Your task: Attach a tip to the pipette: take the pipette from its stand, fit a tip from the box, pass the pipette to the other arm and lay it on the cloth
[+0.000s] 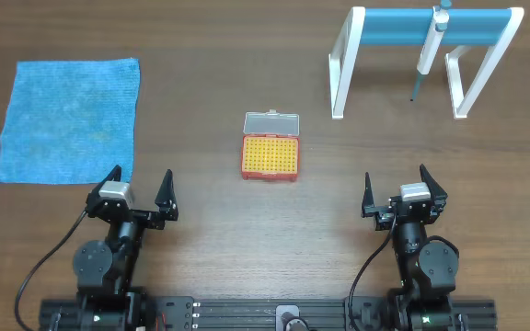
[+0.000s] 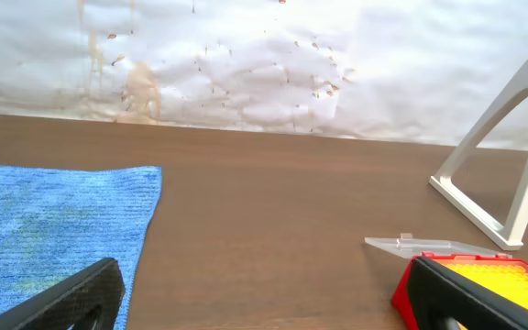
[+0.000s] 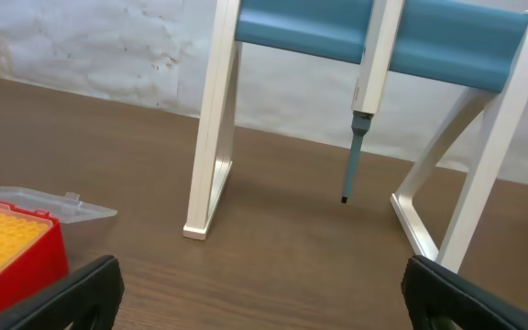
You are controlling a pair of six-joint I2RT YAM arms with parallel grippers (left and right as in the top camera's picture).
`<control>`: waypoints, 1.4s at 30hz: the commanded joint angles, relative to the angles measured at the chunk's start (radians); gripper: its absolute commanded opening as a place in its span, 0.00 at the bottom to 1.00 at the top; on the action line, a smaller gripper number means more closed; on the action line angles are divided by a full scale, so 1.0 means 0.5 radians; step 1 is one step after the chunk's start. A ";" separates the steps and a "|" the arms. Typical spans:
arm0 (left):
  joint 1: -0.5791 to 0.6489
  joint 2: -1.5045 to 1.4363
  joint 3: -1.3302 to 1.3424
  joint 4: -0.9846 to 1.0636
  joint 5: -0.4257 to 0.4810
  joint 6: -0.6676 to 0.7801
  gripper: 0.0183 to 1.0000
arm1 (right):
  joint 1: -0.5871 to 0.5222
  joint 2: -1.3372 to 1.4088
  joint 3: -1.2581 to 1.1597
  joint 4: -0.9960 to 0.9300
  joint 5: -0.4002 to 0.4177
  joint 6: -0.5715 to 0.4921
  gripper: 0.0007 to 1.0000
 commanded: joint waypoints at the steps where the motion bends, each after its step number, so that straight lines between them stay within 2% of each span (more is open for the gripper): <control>1: 0.002 -0.014 -0.008 -0.002 0.027 -0.018 1.00 | 0.010 -0.014 -0.005 -0.013 0.009 -0.007 0.98; 28: 0.002 -0.014 -0.008 -0.002 0.027 -0.019 1.00 | 0.010 -0.014 -0.005 -0.013 0.001 -0.005 0.98; 32: 0.002 -0.014 -0.008 -0.002 0.027 -0.019 1.00 | 0.010 -0.014 -0.005 -0.012 0.000 0.077 0.98; 37: 0.002 -0.014 -0.008 -0.002 0.027 -0.019 1.00 | 0.012 -0.014 -0.005 -0.012 -0.014 0.079 0.98; 40: 0.002 -0.014 -0.008 -0.002 0.027 -0.018 1.00 | 0.012 -0.014 -0.005 -0.012 -0.013 0.249 0.98; 42: 0.002 -0.014 -0.008 -0.002 0.027 -0.019 1.00 | 0.011 -0.014 -0.005 -0.008 -0.013 0.282 0.98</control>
